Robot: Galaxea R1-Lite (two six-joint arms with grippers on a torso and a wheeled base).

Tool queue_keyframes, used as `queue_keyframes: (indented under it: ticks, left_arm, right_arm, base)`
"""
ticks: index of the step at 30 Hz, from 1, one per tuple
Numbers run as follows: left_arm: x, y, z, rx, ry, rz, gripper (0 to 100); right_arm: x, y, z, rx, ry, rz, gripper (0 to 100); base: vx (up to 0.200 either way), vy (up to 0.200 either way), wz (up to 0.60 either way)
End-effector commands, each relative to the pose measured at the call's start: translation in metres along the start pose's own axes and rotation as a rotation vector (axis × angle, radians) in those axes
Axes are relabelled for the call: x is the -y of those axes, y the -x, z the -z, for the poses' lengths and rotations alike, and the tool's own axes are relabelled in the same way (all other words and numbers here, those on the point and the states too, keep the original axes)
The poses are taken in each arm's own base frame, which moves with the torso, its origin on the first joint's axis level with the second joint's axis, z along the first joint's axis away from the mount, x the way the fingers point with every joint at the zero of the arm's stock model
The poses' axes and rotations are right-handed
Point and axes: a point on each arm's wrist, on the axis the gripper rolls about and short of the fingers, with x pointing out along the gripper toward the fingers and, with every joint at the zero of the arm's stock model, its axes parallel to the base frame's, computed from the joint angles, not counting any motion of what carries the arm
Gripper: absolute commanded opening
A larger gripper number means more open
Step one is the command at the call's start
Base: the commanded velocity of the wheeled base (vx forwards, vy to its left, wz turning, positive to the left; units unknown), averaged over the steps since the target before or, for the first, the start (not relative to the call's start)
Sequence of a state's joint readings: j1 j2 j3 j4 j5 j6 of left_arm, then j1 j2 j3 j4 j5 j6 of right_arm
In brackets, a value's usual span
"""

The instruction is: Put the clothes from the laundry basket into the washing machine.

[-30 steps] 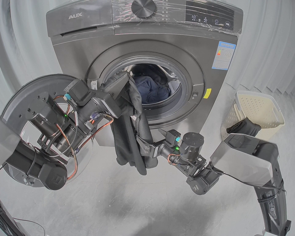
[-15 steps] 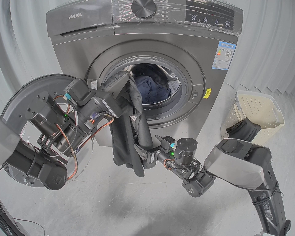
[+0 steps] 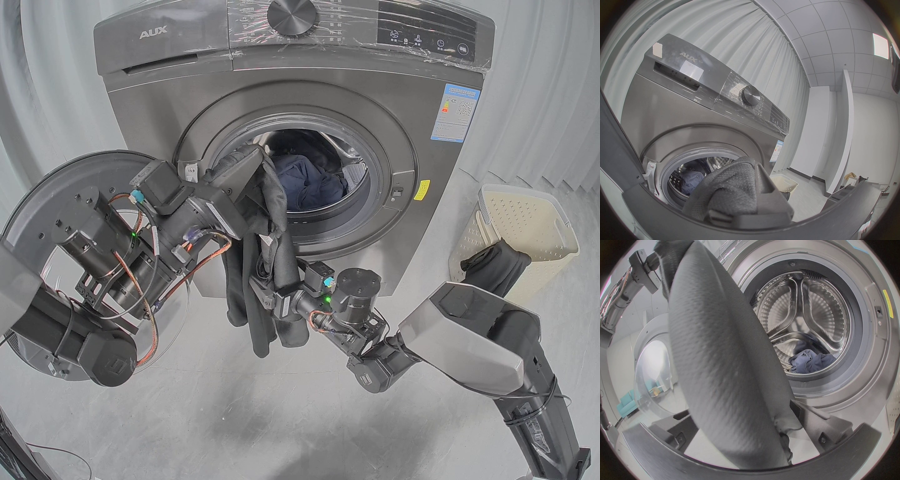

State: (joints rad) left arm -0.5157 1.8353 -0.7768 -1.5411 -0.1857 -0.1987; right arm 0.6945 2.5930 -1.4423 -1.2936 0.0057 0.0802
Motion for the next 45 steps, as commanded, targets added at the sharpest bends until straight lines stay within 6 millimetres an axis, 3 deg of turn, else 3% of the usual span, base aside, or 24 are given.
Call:
queue_keyframes:
  ticks: [1,6,10,26,32,37,45]
  left_arm:
    - [0.0,0.0,0.001,-0.002,0.003,0.0,0]
    - [-0.002,0.0,0.001,-0.002,0.001,-0.006,0]
    - [-0.003,0.0,0.002,-0.004,0.003,-0.011,0]
    - [-0.006,0.0,-0.001,0.005,-0.004,-0.022,0]
    - [-0.006,0.0,-0.002,0.009,-0.005,-0.025,0]
    - [-0.006,0.0,-0.002,0.007,-0.005,-0.025,0]
    - [-0.006,0.0,-0.003,0.007,-0.005,-0.026,0]
  right_arm:
    - [0.01,-0.007,-0.003,0.033,0.002,0.036,100]
    - [0.034,-0.005,-0.004,0.036,0.006,0.106,100]
    - [0.053,0.002,-0.018,0.05,0.008,0.149,100]
    - [0.085,0.039,-0.052,0.008,0.029,0.238,100]
    - [0.088,0.045,-0.045,-0.025,0.03,0.246,100]
    - [0.079,0.053,-0.035,-0.076,0.038,0.225,100]
    - [0.065,0.059,-0.038,-0.096,0.035,0.194,100]
  base:
    - [0.0,0.0,0.0]
    - [0.0,0.0,0.0]
    - [0.0,0.0,0.0]
    - [0.0,0.0,0.0]
    - [0.0,0.0,0.0]
    - [0.0,0.0,0.0]
    - [0.0,0.0,0.0]
